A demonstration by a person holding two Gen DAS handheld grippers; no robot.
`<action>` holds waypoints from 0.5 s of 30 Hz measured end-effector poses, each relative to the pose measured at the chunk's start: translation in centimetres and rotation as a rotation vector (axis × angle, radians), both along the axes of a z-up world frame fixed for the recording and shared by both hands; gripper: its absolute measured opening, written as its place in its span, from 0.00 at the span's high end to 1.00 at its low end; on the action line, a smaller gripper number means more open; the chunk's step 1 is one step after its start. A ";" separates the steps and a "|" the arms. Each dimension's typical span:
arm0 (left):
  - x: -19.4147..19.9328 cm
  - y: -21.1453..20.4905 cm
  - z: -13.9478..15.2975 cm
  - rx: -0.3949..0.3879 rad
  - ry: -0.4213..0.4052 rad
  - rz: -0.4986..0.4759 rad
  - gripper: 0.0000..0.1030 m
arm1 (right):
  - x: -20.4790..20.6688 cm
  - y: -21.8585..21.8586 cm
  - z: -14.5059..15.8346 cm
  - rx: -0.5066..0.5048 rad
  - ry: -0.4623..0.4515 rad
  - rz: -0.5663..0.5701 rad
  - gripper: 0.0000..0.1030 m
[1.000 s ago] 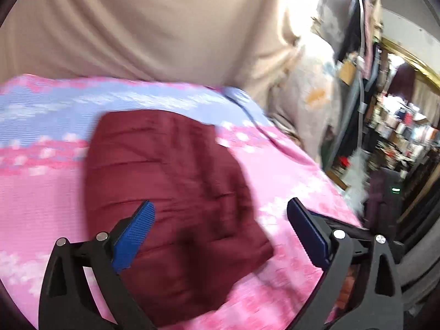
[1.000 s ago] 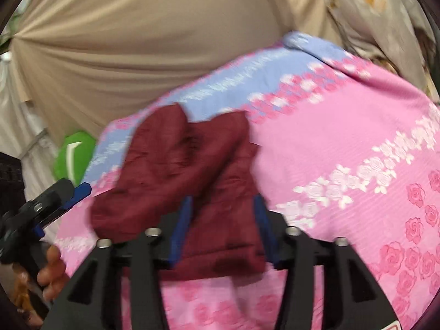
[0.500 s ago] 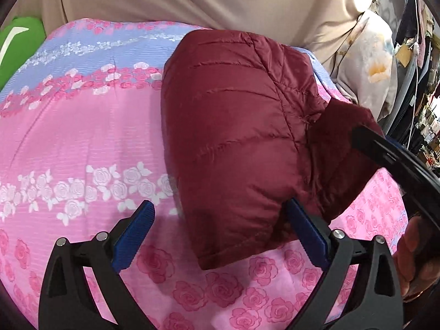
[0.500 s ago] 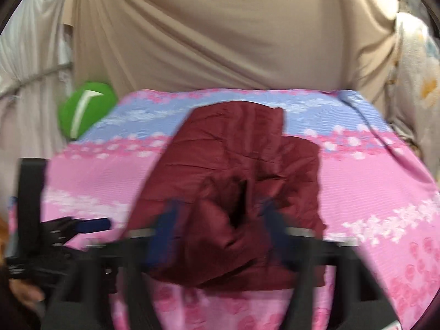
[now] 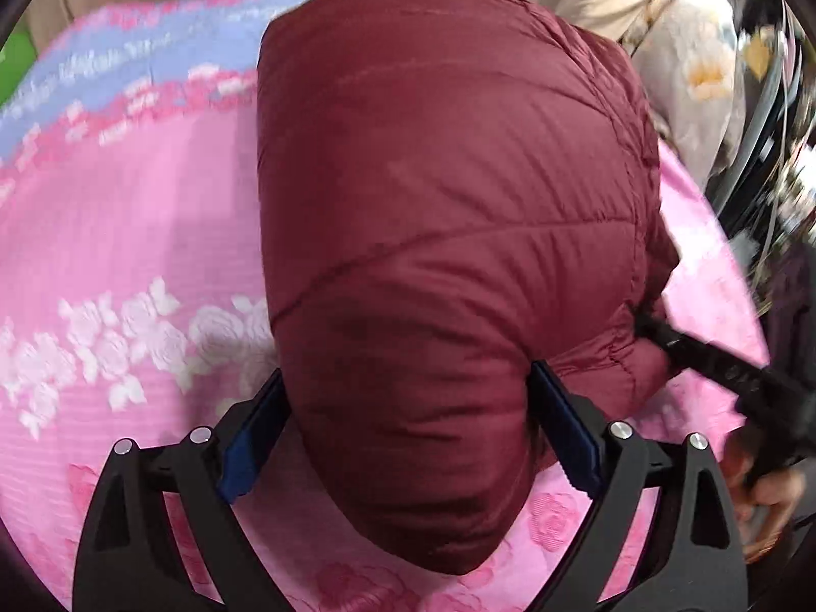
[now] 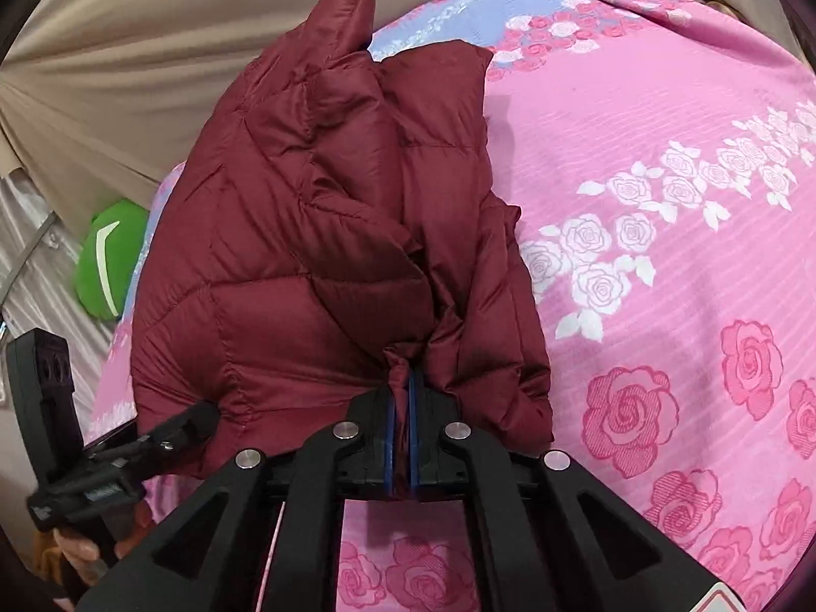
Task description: Fold large clothes
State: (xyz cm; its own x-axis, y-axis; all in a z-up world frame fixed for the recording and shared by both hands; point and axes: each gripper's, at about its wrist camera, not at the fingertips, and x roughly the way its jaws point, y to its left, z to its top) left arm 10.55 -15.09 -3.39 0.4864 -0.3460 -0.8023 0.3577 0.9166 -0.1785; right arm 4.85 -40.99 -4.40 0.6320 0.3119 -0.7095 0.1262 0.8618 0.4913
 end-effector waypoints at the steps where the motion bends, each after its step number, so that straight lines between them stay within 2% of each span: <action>1: -0.1 -0.2 0.0 0.010 -0.008 0.003 0.13 | 0.0 0.0 0.2 -0.006 0.005 0.008 0.99; 4: -0.6 0.1 0.9 0.002 -0.022 0.005 0.15 | -0.4 -0.6 1.9 -0.006 0.005 -0.006 0.91; 8: -1.6 1.6 4.1 -0.044 -0.094 0.004 0.17 | -1.6 -1.4 6.5 -0.092 -0.105 -0.058 0.77; 9: -1.9 1.9 5.1 -0.061 -0.119 0.000 0.17 | -1.5 -1.5 7.4 -0.101 -0.129 -0.058 0.69; 11: -2.1 2.3 6.8 -0.092 -0.161 0.001 0.16 | -0.4 -1.5 9.0 -0.108 -0.171 -0.046 0.56; 15: -1.4 2.0 9.0 -0.108 -0.211 0.028 0.15 | 3.5 -0.6 10.4 -0.131 -0.194 -0.028 0.50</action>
State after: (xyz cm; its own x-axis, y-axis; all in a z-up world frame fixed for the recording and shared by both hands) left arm 9.17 -13.12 5.59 0.6499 -0.4085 -0.6409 0.3719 0.9063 -0.2006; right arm 8.40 -41.59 5.97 0.7677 0.2053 -0.6071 0.0655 0.9172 0.3929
